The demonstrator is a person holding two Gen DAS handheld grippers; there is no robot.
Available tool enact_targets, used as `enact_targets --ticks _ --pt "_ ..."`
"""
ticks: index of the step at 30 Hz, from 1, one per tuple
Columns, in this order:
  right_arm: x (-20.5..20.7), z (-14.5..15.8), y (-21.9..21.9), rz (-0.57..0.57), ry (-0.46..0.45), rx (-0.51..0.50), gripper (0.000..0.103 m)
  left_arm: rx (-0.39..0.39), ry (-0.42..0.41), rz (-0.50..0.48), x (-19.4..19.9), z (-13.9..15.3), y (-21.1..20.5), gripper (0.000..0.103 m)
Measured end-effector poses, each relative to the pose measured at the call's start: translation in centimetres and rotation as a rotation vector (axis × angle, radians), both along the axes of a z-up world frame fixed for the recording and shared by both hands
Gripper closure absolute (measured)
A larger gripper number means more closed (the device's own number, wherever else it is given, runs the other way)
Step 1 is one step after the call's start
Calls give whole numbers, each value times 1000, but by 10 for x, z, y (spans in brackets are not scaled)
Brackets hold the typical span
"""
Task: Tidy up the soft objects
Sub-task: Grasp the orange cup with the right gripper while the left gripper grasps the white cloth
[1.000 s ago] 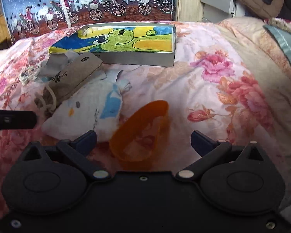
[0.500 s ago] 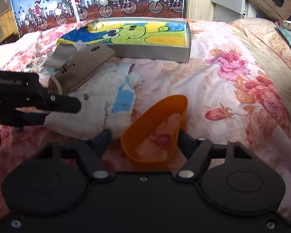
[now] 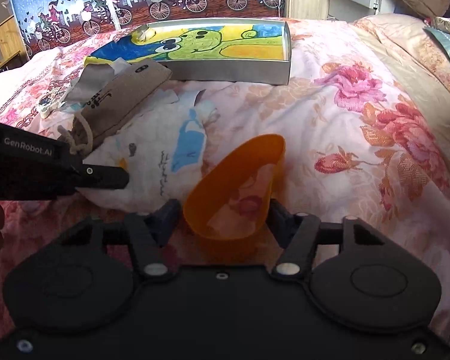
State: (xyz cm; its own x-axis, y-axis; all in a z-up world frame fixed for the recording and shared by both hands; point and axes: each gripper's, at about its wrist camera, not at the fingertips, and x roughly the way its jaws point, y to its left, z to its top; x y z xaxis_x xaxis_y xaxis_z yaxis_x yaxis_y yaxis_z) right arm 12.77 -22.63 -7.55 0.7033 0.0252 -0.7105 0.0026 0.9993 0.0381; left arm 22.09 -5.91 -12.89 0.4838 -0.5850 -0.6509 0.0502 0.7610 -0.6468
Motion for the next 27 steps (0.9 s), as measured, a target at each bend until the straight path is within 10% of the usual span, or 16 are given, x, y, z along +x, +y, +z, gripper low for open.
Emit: enact_targets --ticks 12,27 --pt "-4 5 3 34 -25 -60 92 234 -276 -120 -42 42 -26 97" --pt "-35 36 13 67 -293 -197 98 494 -654 -111 -136 100 -41 97"
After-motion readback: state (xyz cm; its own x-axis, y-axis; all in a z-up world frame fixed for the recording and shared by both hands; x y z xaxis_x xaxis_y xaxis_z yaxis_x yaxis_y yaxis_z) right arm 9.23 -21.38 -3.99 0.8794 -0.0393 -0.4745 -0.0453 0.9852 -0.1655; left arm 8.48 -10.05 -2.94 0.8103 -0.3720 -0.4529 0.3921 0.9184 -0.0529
